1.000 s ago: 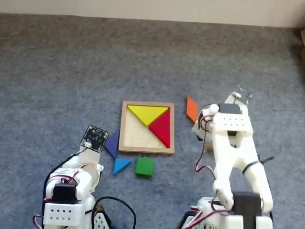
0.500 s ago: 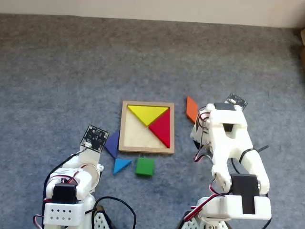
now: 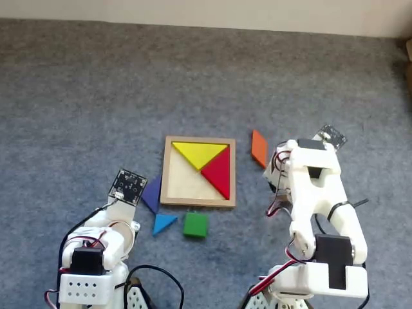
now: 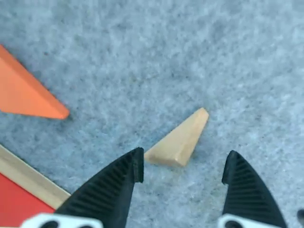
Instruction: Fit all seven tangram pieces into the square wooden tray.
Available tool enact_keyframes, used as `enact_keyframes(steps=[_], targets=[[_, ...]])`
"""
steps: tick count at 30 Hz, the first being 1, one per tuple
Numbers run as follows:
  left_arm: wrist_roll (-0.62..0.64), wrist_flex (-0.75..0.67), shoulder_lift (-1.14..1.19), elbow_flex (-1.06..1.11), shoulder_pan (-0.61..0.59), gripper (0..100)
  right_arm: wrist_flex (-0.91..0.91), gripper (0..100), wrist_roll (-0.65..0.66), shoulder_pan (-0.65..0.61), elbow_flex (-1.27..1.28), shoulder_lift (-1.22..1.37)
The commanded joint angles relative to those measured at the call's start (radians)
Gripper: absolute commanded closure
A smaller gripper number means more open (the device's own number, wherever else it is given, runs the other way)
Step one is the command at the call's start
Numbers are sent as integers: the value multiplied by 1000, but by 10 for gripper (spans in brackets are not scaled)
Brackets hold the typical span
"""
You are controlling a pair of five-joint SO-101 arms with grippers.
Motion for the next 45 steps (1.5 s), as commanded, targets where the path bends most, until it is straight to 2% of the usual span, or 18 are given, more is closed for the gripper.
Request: enact_keyframes(steps=[1,4,7,21,26,32,35,39,45], targets=[[-12,5,-50,19,-8,993,-19,783,-11,8,-64,-5],[-12,5,-50,19,-8,993,-19,859,-3,8,-65,-5],[-12,5,-50,19,-8,993,-18,889,-3,8,-65,-7],[-12,5,-50,19,-8,993,-12,889,-3,13,-64,-7],[-12,5,-50,19,-8,993,-15,889,-3,71,-71,-7],[-12,5,-50,19,-8,993,-19,889,-3,68,-71,-5],[-12,5,-50,19,-8,993,-19,867,-3,65,-73,-5],[-12,5,-50,19,-8,993,-19,771,-8,24,-73,-4],[-12,5,-50,19,-8,993,-71,761,-9,10,-73,-4]])
